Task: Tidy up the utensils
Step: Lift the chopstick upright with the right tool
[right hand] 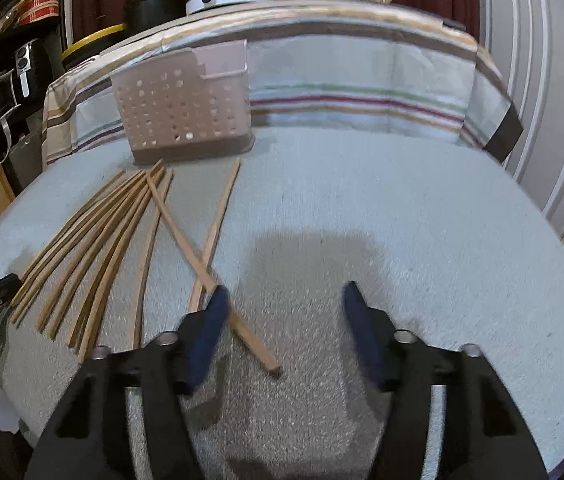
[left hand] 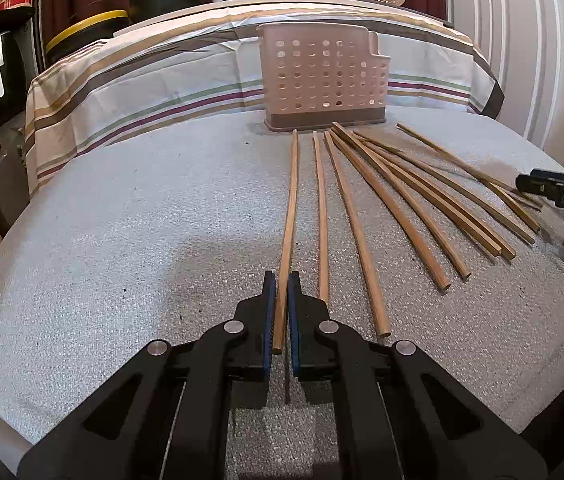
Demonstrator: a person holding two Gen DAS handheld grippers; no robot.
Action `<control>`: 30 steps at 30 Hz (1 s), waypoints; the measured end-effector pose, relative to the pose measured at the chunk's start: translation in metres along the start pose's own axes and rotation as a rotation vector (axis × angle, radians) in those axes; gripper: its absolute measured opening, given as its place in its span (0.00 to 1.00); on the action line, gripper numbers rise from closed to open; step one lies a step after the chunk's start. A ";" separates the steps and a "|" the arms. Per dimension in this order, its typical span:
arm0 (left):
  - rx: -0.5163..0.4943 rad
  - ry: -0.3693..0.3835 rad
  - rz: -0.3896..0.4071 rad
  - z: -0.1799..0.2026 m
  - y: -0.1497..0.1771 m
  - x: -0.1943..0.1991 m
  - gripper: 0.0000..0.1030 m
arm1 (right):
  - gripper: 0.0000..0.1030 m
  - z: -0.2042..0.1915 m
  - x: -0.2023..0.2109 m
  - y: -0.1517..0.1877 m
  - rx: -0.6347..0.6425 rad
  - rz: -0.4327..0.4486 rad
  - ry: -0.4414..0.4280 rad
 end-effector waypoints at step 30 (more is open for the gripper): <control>0.011 -0.002 -0.002 -0.004 0.001 0.000 0.07 | 0.13 -0.017 0.008 0.020 0.084 0.024 -0.122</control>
Point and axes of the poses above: each gripper's, at about its wrist camera, not at the fingertips, and x roughly against the way its jaws point, z to its right, y to its underside, the point moved 2 cm from there along -x, roughly the way its jaws point, and after that the axes turned 8 degrees about -x, right-handed, at the moved point
